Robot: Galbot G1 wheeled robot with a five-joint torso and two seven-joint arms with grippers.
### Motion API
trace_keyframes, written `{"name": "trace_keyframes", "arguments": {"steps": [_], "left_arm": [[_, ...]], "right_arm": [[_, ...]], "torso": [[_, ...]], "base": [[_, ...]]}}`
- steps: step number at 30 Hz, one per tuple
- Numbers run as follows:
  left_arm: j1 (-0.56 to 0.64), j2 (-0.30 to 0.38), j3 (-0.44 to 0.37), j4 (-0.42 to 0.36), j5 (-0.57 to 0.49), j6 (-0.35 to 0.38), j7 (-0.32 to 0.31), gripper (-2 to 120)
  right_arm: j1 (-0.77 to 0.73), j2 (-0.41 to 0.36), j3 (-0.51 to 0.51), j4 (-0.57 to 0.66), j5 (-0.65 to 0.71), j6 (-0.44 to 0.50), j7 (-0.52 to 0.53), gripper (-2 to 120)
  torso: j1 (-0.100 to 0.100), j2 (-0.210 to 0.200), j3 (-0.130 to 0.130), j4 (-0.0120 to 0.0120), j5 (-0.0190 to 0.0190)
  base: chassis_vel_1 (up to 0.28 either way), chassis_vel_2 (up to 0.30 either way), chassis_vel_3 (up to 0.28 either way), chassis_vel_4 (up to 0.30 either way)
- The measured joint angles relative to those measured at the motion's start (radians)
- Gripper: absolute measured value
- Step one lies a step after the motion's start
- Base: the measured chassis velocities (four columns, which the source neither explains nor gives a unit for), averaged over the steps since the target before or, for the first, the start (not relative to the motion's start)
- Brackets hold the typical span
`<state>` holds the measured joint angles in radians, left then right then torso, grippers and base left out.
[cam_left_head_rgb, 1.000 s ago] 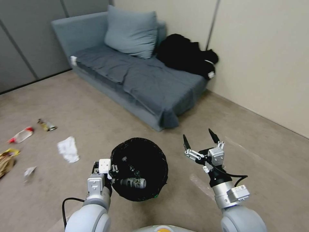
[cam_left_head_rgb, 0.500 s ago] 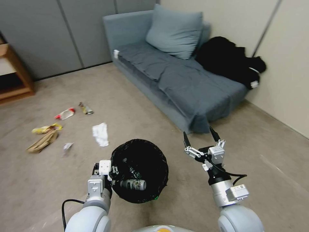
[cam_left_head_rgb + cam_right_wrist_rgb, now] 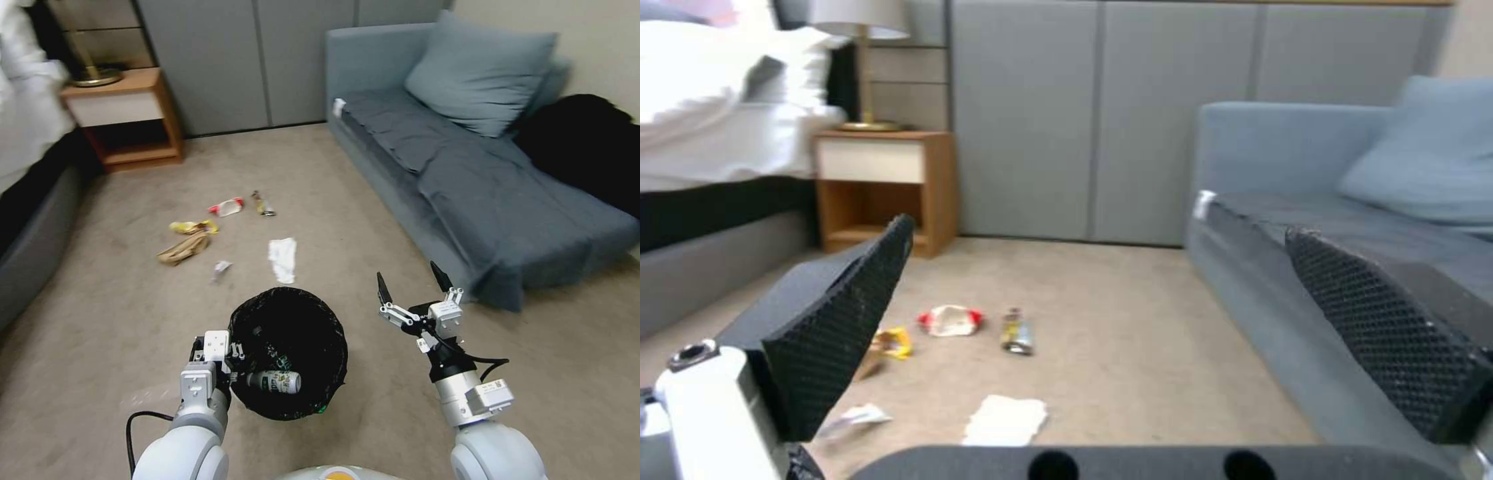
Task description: Pick up the trash bin, then pick up the garbage from the floor and place it into the trash bin.
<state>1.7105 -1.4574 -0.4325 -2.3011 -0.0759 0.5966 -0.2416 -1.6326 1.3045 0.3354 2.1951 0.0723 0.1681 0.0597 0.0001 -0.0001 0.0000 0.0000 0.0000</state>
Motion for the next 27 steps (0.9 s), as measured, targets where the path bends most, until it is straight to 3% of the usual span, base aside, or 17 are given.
{"name": "trace_keyframes", "arguments": {"steps": [11, 27], "left_arm": [[-0.003, -0.003, 0.001, 0.008, 0.002, -0.002, 0.001, 1], [-0.01, -0.008, 0.006, 0.014, 0.006, -0.005, 0.002, 1]], "right_arm": [[-0.003, 0.006, -0.001, -0.004, -0.001, 0.0, -0.007, 100], [-0.009, 0.01, 0.002, -0.005, -0.001, 0.002, -0.009, 100]], "torso": [[0.0, 0.0, 0.0, 0.0003, 0.0001], [0.0, 0.0, 0.0, -0.0001, 0.0]], "base": [[0.117, 0.107, 0.109, 0.117], [0.01, 0.009, 0.009, 0.013]]}}
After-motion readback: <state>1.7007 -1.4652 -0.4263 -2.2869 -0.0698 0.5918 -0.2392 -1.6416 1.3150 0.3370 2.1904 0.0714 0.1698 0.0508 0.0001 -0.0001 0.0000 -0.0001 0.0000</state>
